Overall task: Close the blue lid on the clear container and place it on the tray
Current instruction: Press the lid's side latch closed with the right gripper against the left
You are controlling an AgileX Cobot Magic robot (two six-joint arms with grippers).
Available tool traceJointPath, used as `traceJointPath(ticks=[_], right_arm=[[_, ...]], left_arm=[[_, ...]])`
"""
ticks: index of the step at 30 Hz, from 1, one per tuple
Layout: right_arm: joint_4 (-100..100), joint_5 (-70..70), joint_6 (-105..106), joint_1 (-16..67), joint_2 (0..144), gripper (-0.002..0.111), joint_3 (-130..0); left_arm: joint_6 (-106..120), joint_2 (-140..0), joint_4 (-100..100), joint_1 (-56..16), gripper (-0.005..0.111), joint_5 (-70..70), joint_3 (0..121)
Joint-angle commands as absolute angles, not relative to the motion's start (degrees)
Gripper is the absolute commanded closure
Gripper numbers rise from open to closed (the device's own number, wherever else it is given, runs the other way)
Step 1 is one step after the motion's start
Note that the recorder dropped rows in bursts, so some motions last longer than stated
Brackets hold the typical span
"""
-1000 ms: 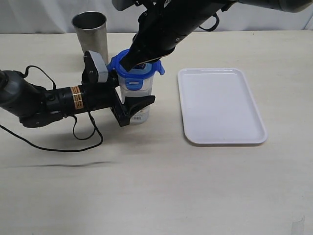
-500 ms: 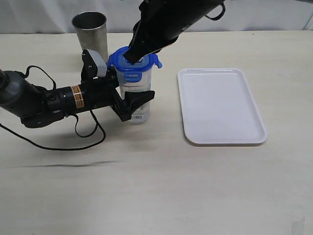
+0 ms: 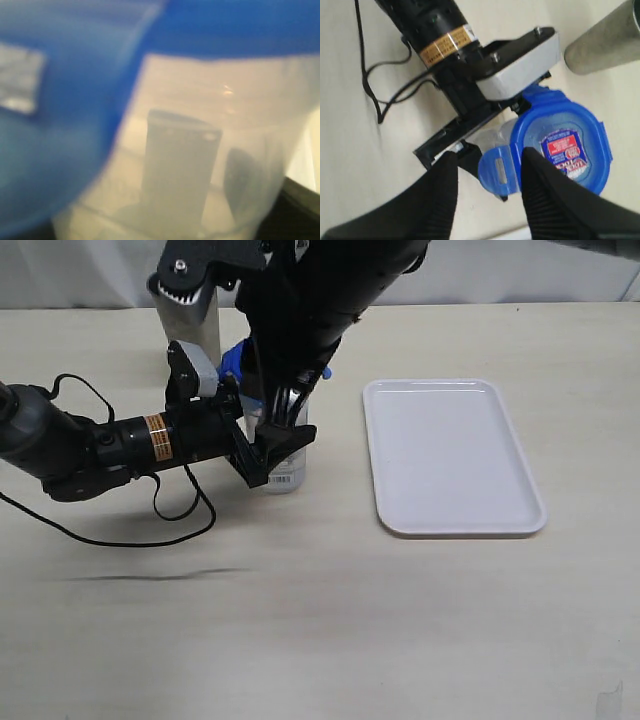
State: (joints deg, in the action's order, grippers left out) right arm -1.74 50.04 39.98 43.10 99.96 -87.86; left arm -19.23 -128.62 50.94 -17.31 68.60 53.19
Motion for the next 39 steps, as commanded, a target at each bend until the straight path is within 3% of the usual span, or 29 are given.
traceJointPath(ticks=[1, 39], right_arm=[[6.91, 52.59, 34.45, 43.47, 101.88, 0.064, -87.95], [9.91, 43.44, 38.0, 43.47, 107.28, 0.067, -84.25]], left_arm=[[-19.95, -128.65, 50.37, -17.29, 0.107, 69.09, 53.5], [-19.95, -128.65, 50.48, -17.29, 0.107, 69.56, 53.5]])
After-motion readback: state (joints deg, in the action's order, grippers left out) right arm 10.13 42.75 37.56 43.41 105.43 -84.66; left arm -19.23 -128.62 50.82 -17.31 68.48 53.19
